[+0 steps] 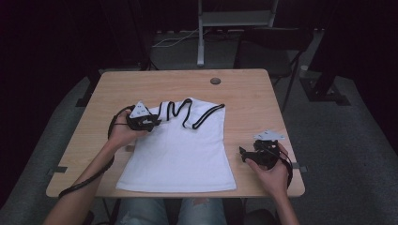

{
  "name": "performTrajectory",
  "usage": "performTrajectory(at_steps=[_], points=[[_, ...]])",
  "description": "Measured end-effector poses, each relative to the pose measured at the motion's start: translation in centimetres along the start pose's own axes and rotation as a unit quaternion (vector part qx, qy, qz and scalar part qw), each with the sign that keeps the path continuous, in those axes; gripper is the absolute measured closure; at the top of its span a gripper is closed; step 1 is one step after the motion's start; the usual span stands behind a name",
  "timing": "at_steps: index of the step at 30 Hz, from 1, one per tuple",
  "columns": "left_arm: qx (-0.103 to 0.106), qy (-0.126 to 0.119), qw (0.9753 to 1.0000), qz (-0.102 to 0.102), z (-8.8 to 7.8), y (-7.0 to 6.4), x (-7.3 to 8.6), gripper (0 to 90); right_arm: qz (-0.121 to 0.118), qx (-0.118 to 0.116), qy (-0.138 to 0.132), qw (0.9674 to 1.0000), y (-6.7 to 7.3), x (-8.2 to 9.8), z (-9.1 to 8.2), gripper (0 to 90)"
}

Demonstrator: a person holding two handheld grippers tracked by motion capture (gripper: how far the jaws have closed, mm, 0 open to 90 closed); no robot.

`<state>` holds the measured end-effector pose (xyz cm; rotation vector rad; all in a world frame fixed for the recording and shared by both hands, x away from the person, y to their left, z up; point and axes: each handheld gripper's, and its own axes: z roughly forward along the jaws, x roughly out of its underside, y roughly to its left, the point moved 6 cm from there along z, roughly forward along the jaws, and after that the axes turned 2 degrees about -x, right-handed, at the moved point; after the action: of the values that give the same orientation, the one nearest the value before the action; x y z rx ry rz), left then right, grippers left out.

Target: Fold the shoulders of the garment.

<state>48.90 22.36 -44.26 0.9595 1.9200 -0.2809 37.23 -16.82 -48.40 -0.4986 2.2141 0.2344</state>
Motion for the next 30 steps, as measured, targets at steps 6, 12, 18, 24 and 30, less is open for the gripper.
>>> performTrajectory(at_steps=[6,12,18,24,30], points=[[-0.016,0.020,0.9996,-0.015,1.9,2.9,-2.0,57.8,-0.005,0.000,-0.001,1.0000,0.1,0.0,0.0,15.9],[-0.013,0.049,0.9973,-0.052,5.4,4.6,-2.4,55.4,-0.007,-0.002,0.001,1.0000,0.1,0.0,0.1,15.9],[0.016,0.075,0.9933,-0.087,7.3,4.7,-1.3,55.7,-0.013,0.001,0.002,0.9999,0.2,0.0,0.1,15.9],[0.038,0.084,0.9917,-0.090,7.3,4.4,-0.8,72.8,-0.013,0.002,0.002,0.9999,0.2,0.0,0.1,15.9],[0.039,0.071,0.9942,-0.071,6.6,3.9,-1.6,84.4,-0.011,0.003,0.003,0.9999,0.2,0.0,0.1,15.9]])
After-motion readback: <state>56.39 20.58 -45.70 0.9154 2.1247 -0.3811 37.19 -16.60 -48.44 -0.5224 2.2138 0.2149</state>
